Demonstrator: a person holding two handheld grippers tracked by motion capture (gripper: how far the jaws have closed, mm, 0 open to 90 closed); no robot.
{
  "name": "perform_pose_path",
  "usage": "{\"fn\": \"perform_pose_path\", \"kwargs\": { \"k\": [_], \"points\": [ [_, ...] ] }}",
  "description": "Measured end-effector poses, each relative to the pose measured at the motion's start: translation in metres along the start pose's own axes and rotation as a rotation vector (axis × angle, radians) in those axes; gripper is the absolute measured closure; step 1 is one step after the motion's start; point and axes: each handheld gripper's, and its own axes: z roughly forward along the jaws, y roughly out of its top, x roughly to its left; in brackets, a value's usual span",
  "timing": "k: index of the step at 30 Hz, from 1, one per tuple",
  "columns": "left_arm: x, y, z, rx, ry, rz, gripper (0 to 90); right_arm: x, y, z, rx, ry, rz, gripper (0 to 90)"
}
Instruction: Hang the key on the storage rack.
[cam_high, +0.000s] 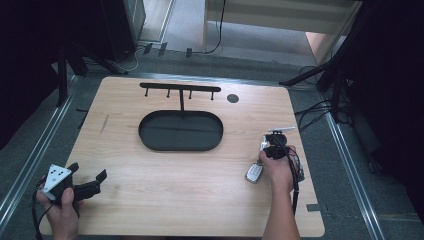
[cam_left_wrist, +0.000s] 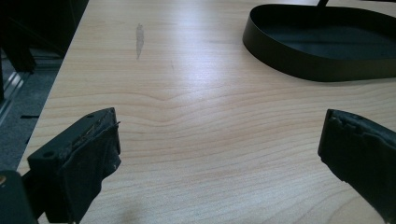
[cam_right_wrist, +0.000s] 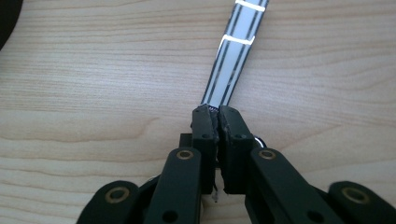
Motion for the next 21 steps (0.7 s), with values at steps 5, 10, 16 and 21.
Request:
{"fn": "perform_pose_path", "kwargs": {
  "k": [5, 10, 16, 21],
  "points": [
    [0.000, 0.000, 0.000, 0.000, 0.000, 0.002, 0.0, 0.004, -0.001, 0.003, -0.020, 0.037, -0.072, 82.3],
    [0.000, 0.000, 0.000, 0.002, 0.001, 0.002, 0.0, -0.006, 0.000, 0.002, -0.048, 0.076, 0.067, 67.8],
    [0.000, 0.000, 0.000, 0.003, 0.002, 0.003, 0.0, -0.013, 0.000, 0.006, -0.040, 0.116, 0.139, 67.0],
    [0.000, 0.000, 0.000, 0.003, 0.001, 0.007, 0.0, -0.008, 0.001, 0.013, -0.023, 0.122, 0.149, 70.0]
  ]
}}
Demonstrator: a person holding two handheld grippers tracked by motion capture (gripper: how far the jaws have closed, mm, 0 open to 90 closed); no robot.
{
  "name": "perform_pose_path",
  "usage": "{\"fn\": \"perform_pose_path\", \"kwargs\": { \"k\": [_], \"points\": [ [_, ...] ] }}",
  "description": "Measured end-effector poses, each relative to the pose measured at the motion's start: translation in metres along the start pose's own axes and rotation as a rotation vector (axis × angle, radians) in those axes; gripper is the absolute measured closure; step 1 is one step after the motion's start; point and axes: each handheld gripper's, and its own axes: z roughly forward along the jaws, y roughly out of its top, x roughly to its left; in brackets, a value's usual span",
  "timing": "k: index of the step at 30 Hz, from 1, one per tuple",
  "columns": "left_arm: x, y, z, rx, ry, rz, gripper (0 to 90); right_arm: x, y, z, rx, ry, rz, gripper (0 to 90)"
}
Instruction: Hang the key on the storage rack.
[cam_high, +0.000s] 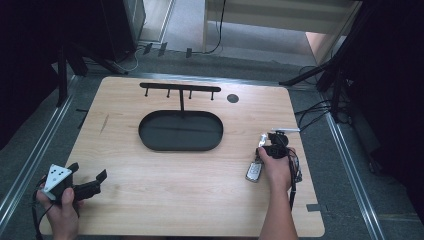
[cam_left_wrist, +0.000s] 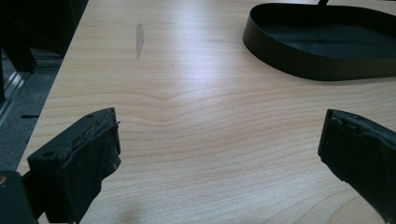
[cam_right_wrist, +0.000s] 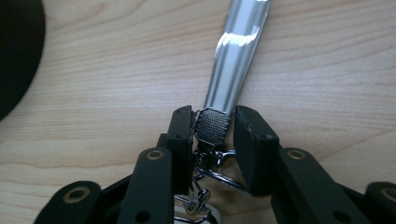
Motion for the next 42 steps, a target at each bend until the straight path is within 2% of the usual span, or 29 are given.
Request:
{"fn": "perform_pose_path", "kwargs": {
  "k": [3, 6, 8, 9, 10, 11, 13, 14, 17, 27, 29, 32, 34, 35, 36, 42],
  "points": [
    [0.000, 0.000, 0.000, 0.001, 0.000, -0.001, 0.0, 0.002, 0.001, 0.001, 0.001, 0.005, 0.008, 72.3],
    [0.000, 0.000, 0.000, 0.001, -0.001, -0.001, 0.0, 0.009, 0.001, 0.002, -0.001, -0.041, -0.043, 74.7],
    [0.000, 0.000, 0.000, 0.002, -0.001, 0.000, 0.0, 0.017, 0.000, 0.002, -0.015, -0.116, -0.133, 74.9],
    [0.000, 0.000, 0.000, 0.002, -0.001, -0.001, 0.0, 0.024, -0.002, 0.003, -0.036, -0.172, -0.252, 74.9],
    [0.000, 0.000, 0.000, 0.002, -0.001, -0.002, 0.0, 0.024, -0.002, 0.003, -0.036, -0.172, -0.252, 74.9],
    [0.000, 0.000, 0.000, 0.002, 0.000, -0.001, 0.0, 0.029, -0.004, 0.003, -0.051, -0.194, -0.335, 75.1],
    [0.000, 0.000, 0.000, 0.001, 0.000, -0.002, 0.0, 0.030, -0.004, 0.003, -0.055, -0.186, -0.344, 75.1],
    [0.000, 0.000, 0.000, 0.002, -0.001, -0.002, 0.0, 0.030, -0.003, 0.002, -0.060, -0.155, -0.334, 75.2],
    [0.001, 0.000, 0.000, 0.002, -0.001, -0.003, 0.0, 0.030, -0.003, -0.002, -0.088, -0.145, -0.329, 75.3],
    [0.001, 0.000, 0.000, 0.003, -0.001, -0.003, 0.0, 0.037, -0.002, -0.024, -0.303, -0.119, -0.299, 75.4],
    [0.001, 0.000, 0.000, 0.004, -0.002, -0.003, 0.0, 0.039, -0.001, -0.023, -0.289, -0.110, -0.307, 75.4],
    [0.001, 0.000, 0.000, 0.004, -0.003, -0.005, 0.0, 0.039, -0.003, -0.015, -0.202, -0.110, -0.327, 75.3],
    [0.001, 0.000, 0.000, 0.004, -0.004, -0.009, 0.0, 0.038, -0.004, -0.011, -0.164, -0.109, -0.329, 75.3],
    [0.001, 0.000, 0.000, 0.004, -0.004, -0.009, 0.0, 0.038, -0.004, -0.011, -0.164, -0.109, -0.329, 75.3],
    [0.001, 0.000, 0.000, 0.004, -0.004, -0.009, 0.0, 0.035, -0.005, -0.007, -0.136, -0.103, -0.323, 75.3],
    [0.001, 0.000, 0.000, 0.004, -0.005, -0.011, 0.0, 0.029, -0.005, -0.003, -0.098, -0.091, -0.301, 75.0]
  ]
}}
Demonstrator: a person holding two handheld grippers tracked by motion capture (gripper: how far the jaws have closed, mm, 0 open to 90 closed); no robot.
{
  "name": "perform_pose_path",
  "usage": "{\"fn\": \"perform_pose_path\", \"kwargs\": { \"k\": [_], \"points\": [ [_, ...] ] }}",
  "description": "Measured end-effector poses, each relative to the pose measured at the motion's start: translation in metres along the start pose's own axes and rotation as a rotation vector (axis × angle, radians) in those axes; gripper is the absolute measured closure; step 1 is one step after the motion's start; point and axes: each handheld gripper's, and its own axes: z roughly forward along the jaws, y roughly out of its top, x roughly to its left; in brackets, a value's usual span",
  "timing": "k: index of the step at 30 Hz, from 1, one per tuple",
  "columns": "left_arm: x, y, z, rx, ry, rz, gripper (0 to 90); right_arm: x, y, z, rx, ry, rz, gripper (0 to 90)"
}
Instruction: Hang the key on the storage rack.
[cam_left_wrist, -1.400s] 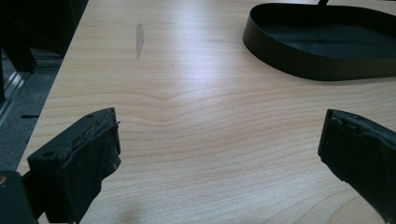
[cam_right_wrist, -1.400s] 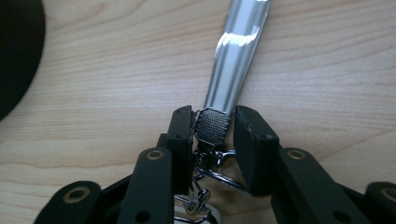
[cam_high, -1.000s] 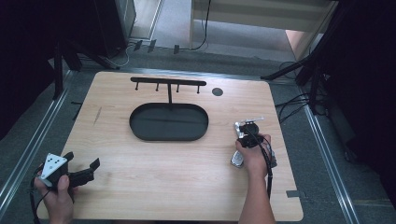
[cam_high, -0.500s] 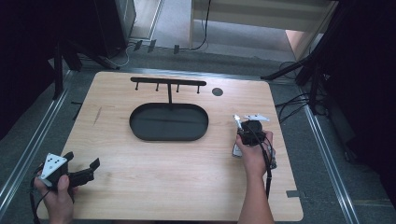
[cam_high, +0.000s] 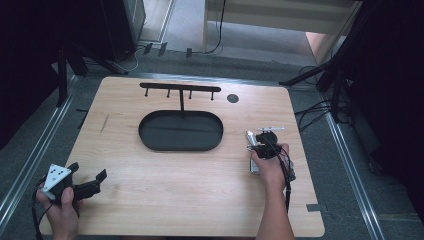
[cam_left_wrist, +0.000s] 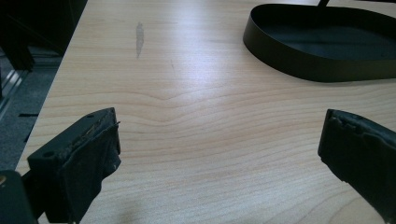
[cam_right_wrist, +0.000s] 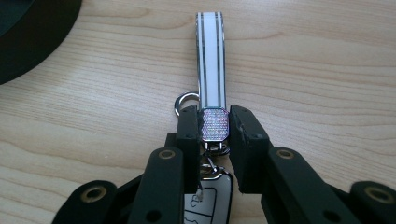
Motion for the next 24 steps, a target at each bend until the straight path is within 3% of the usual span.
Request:
{"fn": "perform_pose_path", "kwargs": {
  "k": [3, 9, 12, 16, 18, 20, 24],
  "points": [
    [0.000, 0.000, 0.000, 0.000, 0.000, -0.001, 0.0, -0.002, 0.002, 0.001, -0.016, 0.003, 0.022, 67.4],
    [0.000, 0.000, 0.000, 0.000, -0.001, -0.002, 0.0, -0.002, 0.006, 0.006, -0.025, 0.000, 0.011, 65.4],
    [0.000, 0.000, 0.000, -0.001, -0.002, -0.003, 0.0, -0.003, 0.011, 0.011, -0.045, 0.014, 0.041, 63.6],
    [0.000, 0.000, 0.000, 0.000, -0.002, -0.004, 0.0, 0.000, 0.013, 0.016, -0.036, 0.016, 0.034, 66.8],
    [0.000, 0.000, 0.000, 0.001, -0.003, -0.008, 0.0, 0.003, 0.013, 0.021, -0.019, -0.009, 0.028, 74.3],
    [0.000, 0.000, 0.000, 0.001, -0.003, -0.008, 0.0, 0.006, 0.012, 0.021, -0.026, -0.023, 0.023, 75.4],
    [0.000, 0.000, 0.000, -0.001, -0.002, -0.007, 0.0, 0.011, 0.013, 0.015, -0.089, -0.039, -0.005, 75.5]
  ]
}}
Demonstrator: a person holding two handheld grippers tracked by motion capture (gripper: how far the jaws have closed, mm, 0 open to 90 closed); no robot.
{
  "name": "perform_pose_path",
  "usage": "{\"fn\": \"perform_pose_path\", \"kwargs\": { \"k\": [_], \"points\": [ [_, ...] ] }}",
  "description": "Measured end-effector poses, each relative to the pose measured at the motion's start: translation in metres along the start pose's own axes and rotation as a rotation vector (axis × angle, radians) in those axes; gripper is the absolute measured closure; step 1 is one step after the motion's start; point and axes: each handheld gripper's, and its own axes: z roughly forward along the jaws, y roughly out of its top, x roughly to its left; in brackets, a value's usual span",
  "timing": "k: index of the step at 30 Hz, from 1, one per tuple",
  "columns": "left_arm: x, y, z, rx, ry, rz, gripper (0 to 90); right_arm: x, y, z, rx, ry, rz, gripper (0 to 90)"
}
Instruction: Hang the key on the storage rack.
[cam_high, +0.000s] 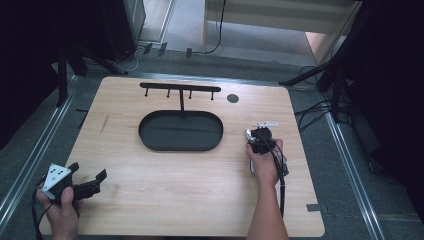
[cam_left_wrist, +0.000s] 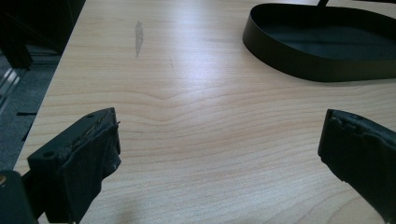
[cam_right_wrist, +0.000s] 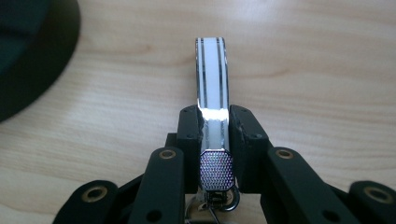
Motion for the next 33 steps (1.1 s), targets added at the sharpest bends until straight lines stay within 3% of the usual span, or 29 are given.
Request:
{"fn": "perform_pose_path", "kwargs": {
  "k": [1, 2, 3, 4, 5, 7, 8, 9, 10, 12, 14, 16, 18, 20, 22, 27, 28, 33],
  "points": [
    [0.000, 0.000, 0.000, 0.000, -0.001, 0.001, 0.0, 0.001, 0.001, -0.003, -0.025, -0.001, 0.005, 75.6],
    [0.000, 0.000, 0.000, 0.000, -0.001, 0.001, 0.0, 0.003, 0.003, -0.010, -0.086, -0.005, 0.012, 75.6],
    [0.000, 0.000, 0.000, 0.000, -0.001, 0.001, 0.0, 0.003, 0.003, -0.010, -0.086, -0.005, 0.012, 75.6],
    [0.000, 0.000, 0.000, 0.000, -0.001, 0.001, 0.0, 0.005, 0.006, -0.017, -0.149, -0.013, 0.021, 75.6],
    [0.000, 0.000, 0.000, 0.000, -0.001, 0.001, 0.0, 0.005, 0.006, -0.017, -0.149, -0.013, 0.021, 75.6],
    [0.000, 0.000, 0.000, -0.001, 0.000, 0.001, 0.0, 0.006, 0.008, -0.025, -0.215, -0.018, 0.030, 75.6],
    [0.000, 0.000, 0.000, -0.001, 0.000, 0.002, 0.0, 0.008, 0.010, -0.031, -0.276, -0.039, 0.026, 75.6],
    [0.000, 0.000, 0.000, -0.001, 0.000, 0.002, 0.0, 0.008, 0.010, -0.031, -0.276, -0.039, 0.026, 75.6],
    [0.000, 0.000, 0.000, -0.001, 0.000, 0.002, 0.0, 0.010, 0.012, -0.035, -0.335, -0.022, 0.023, 75.6],
    [0.000, 0.000, 0.000, 0.000, 0.001, 0.001, 0.0, 0.012, 0.013, -0.038, -0.367, -0.021, 0.014, 75.6],
    [0.000, 0.000, 0.000, -0.001, 0.001, 0.001, 0.0, 0.017, 0.016, -0.046, -0.438, 0.000, -0.009, 75.6],
    [0.000, 0.000, 0.000, -0.001, 0.002, 0.000, 0.0, 0.019, 0.016, -0.048, -0.455, 0.003, -0.015, 75.6],
    [0.000, 0.000, 0.000, -0.001, 0.002, 0.001, 0.0, 0.026, 0.019, -0.057, -0.507, 0.030, -0.041, 75.7],
    [0.000, 0.000, 0.000, 0.000, 0.002, 0.001, 0.0, 0.027, 0.020, -0.059, -0.516, 0.036, -0.044, 75.7],
    [0.000, 0.000, 0.000, 0.000, 0.003, 0.001, 0.0, 0.034, 0.023, -0.067, -0.553, 0.068, -0.066, 75.8],
    [0.000, 0.000, 0.000, 0.000, 0.005, 0.001, 0.0, 0.044, 0.027, -0.075, -0.583, 0.112, -0.091, 75.8],
    [0.000, 0.000, 0.000, 0.000, 0.005, 0.000, 0.0, 0.050, 0.028, -0.077, -0.592, 0.143, -0.104, 75.8],
    [0.000, 0.000, 0.000, 0.000, 0.006, 0.000, 0.0, 0.063, 0.029, -0.079, -0.597, 0.201, -0.134, 75.8]
  ]
}}
